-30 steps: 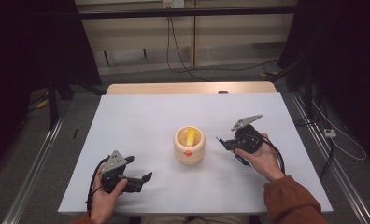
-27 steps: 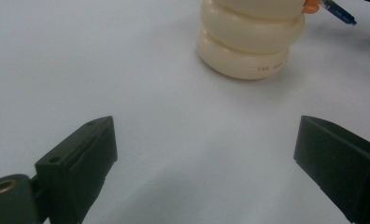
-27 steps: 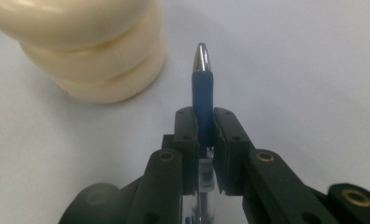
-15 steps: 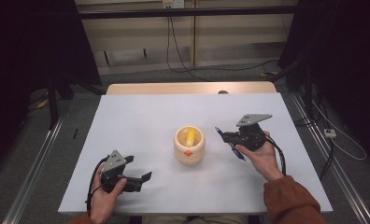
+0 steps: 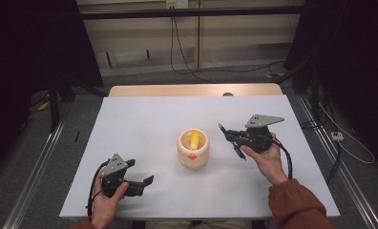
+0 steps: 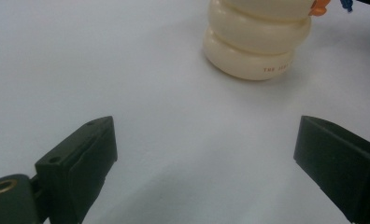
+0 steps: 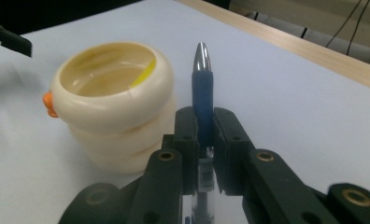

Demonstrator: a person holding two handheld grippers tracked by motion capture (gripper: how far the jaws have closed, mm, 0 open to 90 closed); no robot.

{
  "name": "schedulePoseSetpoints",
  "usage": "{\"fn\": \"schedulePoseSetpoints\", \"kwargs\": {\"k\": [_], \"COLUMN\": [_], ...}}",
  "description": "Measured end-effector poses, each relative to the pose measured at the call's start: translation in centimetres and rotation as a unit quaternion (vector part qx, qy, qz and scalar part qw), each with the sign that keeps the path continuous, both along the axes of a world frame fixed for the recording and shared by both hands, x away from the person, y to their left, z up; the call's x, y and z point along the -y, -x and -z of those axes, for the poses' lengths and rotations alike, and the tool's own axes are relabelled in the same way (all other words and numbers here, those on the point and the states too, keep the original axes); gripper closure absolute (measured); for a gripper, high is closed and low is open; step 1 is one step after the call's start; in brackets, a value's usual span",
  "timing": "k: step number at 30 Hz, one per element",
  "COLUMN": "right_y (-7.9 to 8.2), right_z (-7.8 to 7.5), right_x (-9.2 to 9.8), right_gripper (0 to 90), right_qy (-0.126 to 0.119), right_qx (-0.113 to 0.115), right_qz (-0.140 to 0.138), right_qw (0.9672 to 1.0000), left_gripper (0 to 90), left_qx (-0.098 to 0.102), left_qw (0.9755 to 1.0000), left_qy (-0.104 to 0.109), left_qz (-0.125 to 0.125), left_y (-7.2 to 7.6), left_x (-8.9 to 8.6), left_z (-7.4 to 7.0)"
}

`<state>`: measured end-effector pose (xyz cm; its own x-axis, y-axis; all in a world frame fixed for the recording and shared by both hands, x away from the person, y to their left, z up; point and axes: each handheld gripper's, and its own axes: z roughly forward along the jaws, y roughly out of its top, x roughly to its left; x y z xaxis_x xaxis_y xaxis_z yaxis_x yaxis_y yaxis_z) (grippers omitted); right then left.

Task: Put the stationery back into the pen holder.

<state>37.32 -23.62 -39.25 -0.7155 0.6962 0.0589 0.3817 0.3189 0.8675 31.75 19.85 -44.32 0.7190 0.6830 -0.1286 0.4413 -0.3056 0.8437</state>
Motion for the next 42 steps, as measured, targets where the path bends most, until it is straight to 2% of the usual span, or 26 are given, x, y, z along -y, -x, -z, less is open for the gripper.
{"fn": "schedulePoseSetpoints", "kwargs": {"k": [5, 12, 16, 21, 26, 34, 42], "right_y": [0.3, 0.4, 0.3, 0.2, -0.4, -1.2, -2.2], "right_z": [-0.9, -1.8, -2.6, -3.9, -4.6, -5.1, -5.1], "right_x": [-0.1, -0.7, -1.2, -2.5, -4.0, -6.2, -8.1], "right_gripper": [81.5, 81.5, 81.5, 81.5, 81.5, 81.5, 81.5], "right_qy": [-0.016, -0.03, -0.048, -0.065, -0.082, -0.108, -0.126], "right_qx": [0.022, 0.041, 0.052, 0.067, 0.073, 0.079, 0.096], "right_qz": [0.002, 0.002, -0.003, -0.015, -0.023, -0.04, -0.031], "right_qw": [0.9996, 0.9987, 0.9975, 0.9955, 0.9937, 0.9902, 0.9868], "left_gripper": [6.2, 6.2, 6.2, 6.2, 6.2, 6.2, 6.2], "left_qx": [0.002, 0.001, 0.001, 0.002, 0.001, 0.0, 0.0], "left_qw": [1.0, 0.9999, 1.0, 1.0, 1.0, 1.0, 0.9999], "left_qy": [0.005, 0.008, 0.007, 0.008, 0.006, 0.009, 0.01], "left_qz": [0.004, 0.007, 0.004, 0.003, 0.001, -0.001, 0.0], "left_y": [0.1, 0.1, 0.1, 0.1, 0.0, 0.0, 0.0], "left_x": [-0.1, -0.1, -0.2, -0.2, -0.3, -0.4, -0.5], "left_z": [-0.1, -0.1, -0.1, -0.1, -0.1, -0.1, -0.1]}}
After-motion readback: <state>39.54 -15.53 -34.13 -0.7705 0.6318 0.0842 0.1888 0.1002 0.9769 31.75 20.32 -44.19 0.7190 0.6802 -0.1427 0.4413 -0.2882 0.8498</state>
